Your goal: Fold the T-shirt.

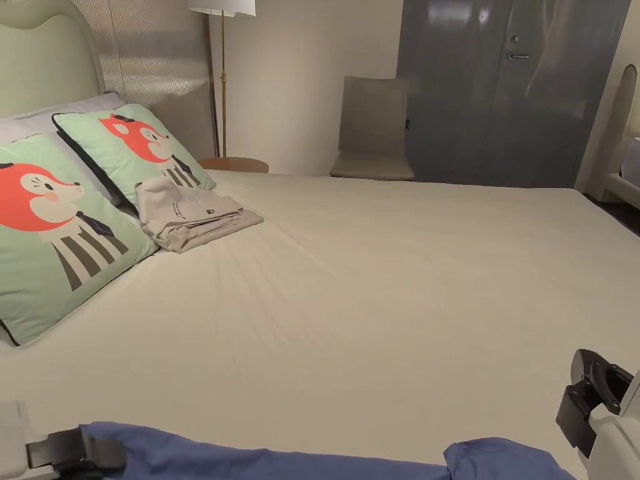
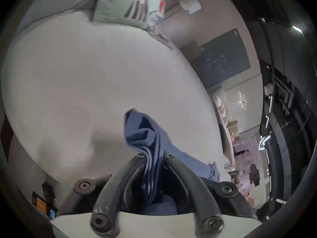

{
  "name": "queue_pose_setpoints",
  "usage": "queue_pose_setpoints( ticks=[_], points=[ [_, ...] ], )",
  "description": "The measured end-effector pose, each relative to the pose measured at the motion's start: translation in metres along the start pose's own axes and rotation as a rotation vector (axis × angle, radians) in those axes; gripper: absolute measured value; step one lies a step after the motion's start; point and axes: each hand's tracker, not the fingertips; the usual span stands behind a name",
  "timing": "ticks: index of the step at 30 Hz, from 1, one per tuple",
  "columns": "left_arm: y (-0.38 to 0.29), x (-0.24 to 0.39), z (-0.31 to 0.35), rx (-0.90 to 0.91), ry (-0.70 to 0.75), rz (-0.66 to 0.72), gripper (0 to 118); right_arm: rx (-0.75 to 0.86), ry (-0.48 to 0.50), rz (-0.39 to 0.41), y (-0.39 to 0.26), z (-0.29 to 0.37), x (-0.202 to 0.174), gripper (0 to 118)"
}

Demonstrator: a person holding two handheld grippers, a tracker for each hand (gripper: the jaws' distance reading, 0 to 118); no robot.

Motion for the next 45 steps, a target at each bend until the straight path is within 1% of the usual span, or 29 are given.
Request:
queue_pose_setpoints(
  ticks=[4,6,9,12,14,17,18,19,20,21,22,23,24,25,26,28,29,30,31,32,33,35,39,42,45],
  points=[
    [-0.017,0.064,-0.026,-0.081,-0.120,-0.076,5,0.009,0.015,-0.003,0.001,0.003,0.001,1],
    [-0.031,0.094,-0.049,-0.121,-0.128,-0.141,5,0.013,0.019,-0.005,0.002,0.007,0.004,1],
    [-0.055,0.125,-0.089,-0.194,-0.134,-0.189,5,0.023,0.004,0.000,0.004,0.013,0.015,1],
    [-0.081,0.147,-0.129,-0.251,-0.083,-0.221,5,0.027,-0.015,-0.012,0.005,0.019,0.029,1],
    [-0.089,0.145,-0.156,-0.276,-0.036,-0.275,5,0.029,-0.032,-0.012,0.005,0.022,0.037,1],
    [-0.111,0.151,-0.181,-0.252,0.072,-0.291,5,0.026,-0.049,-0.026,0.003,0.026,0.050,1],
    [-0.115,0.152,-0.184,-0.237,0.086,-0.294,13,0.026,-0.056,-0.028,0.002,0.027,0.052,1],
    [-0.117,0.151,-0.183,-0.234,0.069,-0.288,27,0.025,-0.061,-0.030,0.001,0.028,0.055,1],
    [-0.118,0.151,-0.180,-0.218,0.001,-0.268,49,0.022,-0.064,-0.033,0.000,0.028,0.058,1],
    [-0.119,0.152,-0.175,-0.222,-0.081,-0.259,78,0.019,-0.067,-0.036,-0.001,0.028,0.061,1],
    [-0.118,0.151,-0.170,-0.231,-0.151,-0.264,101,0.014,-0.071,-0.041,-0.003,0.028,0.062,1],
    [-0.117,0.151,-0.165,-0.237,-0.195,-0.276,113,0.010,-0.075,-0.047,-0.005,0.027,0.064,1],
    [-0.117,0.153,-0.157,-0.222,-0.241,-0.280,108,0.007,-0.077,-0.055,-0.006,0.027,0.066,1],
    [-0.114,0.154,-0.151,-0.147,-0.220,-0.308,110,0.002,-0.076,-0.066,-0.008,0.026,0.067,1],
    [-0.113,0.153,-0.148,-0.107,-0.216,-0.321,110,-0.001,-0.076,-0.075,-0.009,0.025,0.067,1],
    [-0.114,0.151,-0.143,0.012,-0.080,-0.350,106,-0.008,-0.072,-0.087,-0.012,0.024,0.067,1],
    [-0.115,0.148,-0.140,0.061,-0.019,-0.396,103,-0.009,-0.068,-0.091,-0.013,0.025,0.066,1],
    [-0.120,0.148,-0.141,0.116,0.048,-0.450,93,-0.010,-0.065,-0.092,-0.013,0.025,0.065,1],
    [-0.127,0.150,-0.146,0.144,0.142,-0.526,64,-0.011,-0.062,-0.092,-0.014,0.025,0.064,1],
    [-0.134,0.152,-0.153,0.158,0.230,-0.579,18,-0.013,-0.059,-0.093,-0.014,0.025,0.064,1],
    [-0.143,0.154,-0.159,0.166,0.277,-0.629,1,-0.014,-0.056,-0.096,-0.015,0.025,0.064,1],
    [-0.158,0.159,-0.167,0.136,0.228,-0.676,1,-0.014,-0.052,-0.098,-0.015,0.025,0.063,1],
    [-0.191,0.180,-0.190,0.086,0.228,-0.789,1,-0.015,-0.056,-0.102,-0.015,0.026,0.066,1],
    [-0.211,0.195,-0.203,0.031,0.197,-0.804,1,-0.012,-0.065,-0.104,-0.015,0.029,0.069,1],
    [-0.220,0.203,-0.206,0.048,0.212,-0.799,1,-0.011,-0.074,-0.110,-0.014,0.031,0.073,1]
  ],
)
